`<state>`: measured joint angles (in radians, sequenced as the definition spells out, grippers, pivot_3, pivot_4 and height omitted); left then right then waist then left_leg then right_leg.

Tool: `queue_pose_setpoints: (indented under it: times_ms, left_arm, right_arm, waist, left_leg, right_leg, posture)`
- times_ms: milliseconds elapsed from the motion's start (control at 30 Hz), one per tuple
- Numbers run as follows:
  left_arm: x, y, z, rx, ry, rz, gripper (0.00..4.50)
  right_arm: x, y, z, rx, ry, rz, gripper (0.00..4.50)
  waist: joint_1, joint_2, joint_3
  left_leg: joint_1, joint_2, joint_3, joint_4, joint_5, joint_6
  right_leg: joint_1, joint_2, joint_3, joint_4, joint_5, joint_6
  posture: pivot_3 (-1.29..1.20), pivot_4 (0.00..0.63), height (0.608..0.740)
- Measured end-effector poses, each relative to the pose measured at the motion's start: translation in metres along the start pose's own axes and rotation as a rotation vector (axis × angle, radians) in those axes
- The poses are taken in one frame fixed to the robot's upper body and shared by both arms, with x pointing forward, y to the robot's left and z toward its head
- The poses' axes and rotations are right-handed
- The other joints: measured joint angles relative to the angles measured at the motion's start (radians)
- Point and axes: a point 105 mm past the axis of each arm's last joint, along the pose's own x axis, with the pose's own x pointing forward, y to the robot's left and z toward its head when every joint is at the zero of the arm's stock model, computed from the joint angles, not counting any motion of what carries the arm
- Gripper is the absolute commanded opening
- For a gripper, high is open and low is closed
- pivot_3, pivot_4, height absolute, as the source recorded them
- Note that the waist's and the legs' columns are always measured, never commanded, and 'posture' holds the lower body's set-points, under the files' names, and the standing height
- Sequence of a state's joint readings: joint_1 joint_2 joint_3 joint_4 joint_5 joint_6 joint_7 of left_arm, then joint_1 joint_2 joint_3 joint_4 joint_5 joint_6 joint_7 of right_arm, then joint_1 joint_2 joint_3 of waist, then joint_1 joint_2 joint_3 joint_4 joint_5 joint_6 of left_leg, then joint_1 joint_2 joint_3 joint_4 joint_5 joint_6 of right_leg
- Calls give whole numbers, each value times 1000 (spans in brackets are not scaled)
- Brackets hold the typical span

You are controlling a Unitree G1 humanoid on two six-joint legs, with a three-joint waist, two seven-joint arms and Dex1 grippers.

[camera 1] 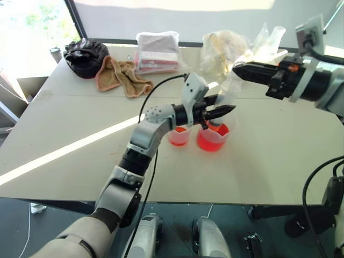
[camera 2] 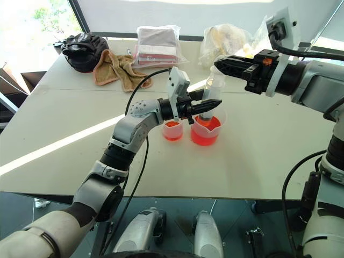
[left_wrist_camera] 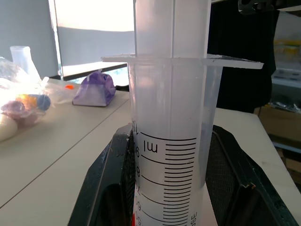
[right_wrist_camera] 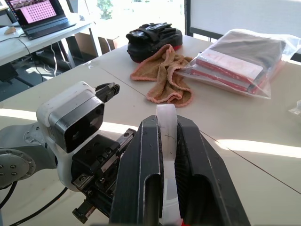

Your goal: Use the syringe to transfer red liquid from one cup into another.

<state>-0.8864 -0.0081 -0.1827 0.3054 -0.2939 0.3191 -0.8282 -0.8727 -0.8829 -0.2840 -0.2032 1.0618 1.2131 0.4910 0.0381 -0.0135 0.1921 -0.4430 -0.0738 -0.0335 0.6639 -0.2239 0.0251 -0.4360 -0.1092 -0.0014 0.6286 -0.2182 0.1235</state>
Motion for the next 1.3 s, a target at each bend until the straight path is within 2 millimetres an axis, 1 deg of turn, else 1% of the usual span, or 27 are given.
queue_pose_setpoints:
  times_ms: [300, 367, 400, 467, 533, 733, 867, 967, 1033, 1100, 1167, 1233, 1300]
  left_arm:
    - [1, 0, 0, -2, -1, -1, 1455]
    - [1, -1, 0, -2, -1, -1, 1455]
    - [1, -1, -1, -3, 4, -3, 1455]
    - [2, -4, -10, -19, 37, -16, 1455]
    - [3, -6, -14, -27, 53, -22, 1455]
    - [3, -5, -15, -24, 59, -15, 1455]
    - [1, -1, -14, -28, 52, 6, 1455]
    - [0, 5, -8, -35, 24, 37, 1455]
    - [4, 8, 6, -46, -23, 44, 1455]
    - [5, 12, 27, -41, -82, 55, 1455]
    - [7, 11, 44, -29, -128, 47, 1455]
    - [9, 6, 55, -30, -158, 30, 1455]
    - [7, 4, 61, -43, -172, 23, 1455]
  right_arm:
    - [-1, 2, 1, -19, -1, 13, 22]
    - [-1, 2, 1, -24, -5, 15, 879]
    - [-1, 3, 2, -28, -13, 20, 1072]
    - [-4, 7, 9, -60, -41, 32, 2040]
    - [-6, 8, 11, -82, -38, 29, 2963]
    - [-11, 8, 12, -104, -24, 24, 2963]
    - [-22, 1, 14, -111, 18, 0, 2963]
    - [-34, -3, 12, -112, 60, -4, 2963]
    - [-47, -5, 7, -138, 131, -13, 2963]
    - [-55, -6, 4, -174, 182, -15, 2963]
    - [-60, -6, -1, -197, 213, 7, 2963]
    - [-62, -7, -10, -212, 261, 33, 2963]
    - [-63, -7, -20, -222, 304, 52, 2963]
  waist:
    - [0, 0, 0]
    - [0, 0, 0]
    - [0, 0, 0]
    - [1, 0, 0]
    - [0, 0, 0]
    - [0, 0, 0]
    - [2, 0, 0]
    - [2, 0, 0]
    - [6, 0, 0]
    - [1, 1, 0]
    - [-4, 2, 0]
    - [-3, 2, 0]
    - [-1, 2, 0]
  left_leg:
    - [0, 0, 0, 0, 0, 0]
    - [0, 0, 0, 0, 0, 0]
    - [0, 0, 0, 0, 0, 0]
    - [0, 0, 0, 0, 0, 0]
    - [0, 0, 0, 0, 0, 0]
    - [0, 0, 0, 0, 0, 0]
    - [-1, 0, 0, 0, 0, 1]
    - [-1, 0, 0, 0, -1, 1]
    - [-2, 0, 0, 0, -1, 1]
    - [-2, 0, 0, 0, -2, 2]
    - [-2, 1, 1, -1, -3, 3]
    - [-1, 1, 1, -1, -3, 4]
    - [-2, 1, 1, 0, -3, 4]
  right_leg:
    - [0, 0, 0, 0, 0, 0]
    - [0, 0, 0, 0, 0, 0]
    - [0, 0, 0, 0, 0, 0]
    - [0, 0, 0, 0, 0, 0]
    - [0, 0, 0, 0, 0, 0]
    - [0, -1, 0, 0, 0, 0]
    - [0, -2, 0, -2, 0, 0]
    - [0, -2, 0, -2, 0, 0]
    - [0, -2, -2, -4, 0, 0]
    - [1, -2, -2, -7, 0, 0]
    - [3, 1, -1, -10, 1, 3]
    - [3, 1, -1, -11, 2, 3]
    - [3, 1, -1, -11, 2, 3]
  posture:
    - [0, 150, 740]
    - [0, 150, 740]
    - [0, 150, 740]
    - [0, 150, 740]
    - [0, 150, 740]
    - [0, 150, 740]
    - [0, 150, 740]
    - [0, 150, 740]
    - [0, 150, 740]
    - [0, 150, 740]
    - [0, 150, 740]
    - [0, 150, 740]
    - [0, 150, 740]
